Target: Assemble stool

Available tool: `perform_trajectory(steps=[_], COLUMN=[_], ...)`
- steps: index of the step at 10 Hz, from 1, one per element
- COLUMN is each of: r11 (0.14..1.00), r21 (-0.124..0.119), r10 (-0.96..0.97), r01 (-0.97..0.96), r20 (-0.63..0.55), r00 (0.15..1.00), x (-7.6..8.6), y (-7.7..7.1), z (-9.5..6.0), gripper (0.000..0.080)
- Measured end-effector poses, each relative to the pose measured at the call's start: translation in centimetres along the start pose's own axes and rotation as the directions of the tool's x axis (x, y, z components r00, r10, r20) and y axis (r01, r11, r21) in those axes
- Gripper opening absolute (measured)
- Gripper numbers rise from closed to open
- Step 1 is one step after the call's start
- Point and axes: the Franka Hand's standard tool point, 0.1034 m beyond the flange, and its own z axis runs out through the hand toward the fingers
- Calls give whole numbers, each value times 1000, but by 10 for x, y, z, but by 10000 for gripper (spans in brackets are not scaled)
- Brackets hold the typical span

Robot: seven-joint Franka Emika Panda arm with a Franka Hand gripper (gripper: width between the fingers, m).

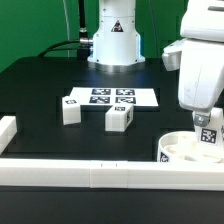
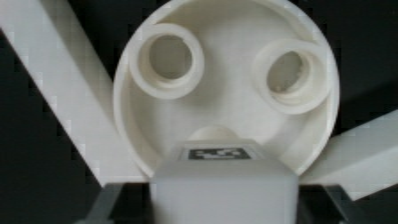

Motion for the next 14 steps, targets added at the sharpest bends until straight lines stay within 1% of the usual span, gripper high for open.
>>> perform_trajectory(steps=[2,3,6,7,8,11,12,13,14], r11=[999,991,944,907,882,726,678,652,584], r21=[0,1,1,1,2,3,3,3,4], r10=[39,135,331,422,472,688,735,759,812], r01=[-39,-135,-331,-422,-472,-688,-735,-758,-812], r20=[0,-1,-1,-1,-1,-1,-1,0,0], r00=[999,991,944,907,882,726,678,652,584], x=[0,0,0,0,1,3,3,3,4], y=[0,0,0,0,-1,-2,-2,-2,-3], z=[0,0,0,0,0,0,0,0,0], gripper=[338,338,338,340,340,340,340,340,340])
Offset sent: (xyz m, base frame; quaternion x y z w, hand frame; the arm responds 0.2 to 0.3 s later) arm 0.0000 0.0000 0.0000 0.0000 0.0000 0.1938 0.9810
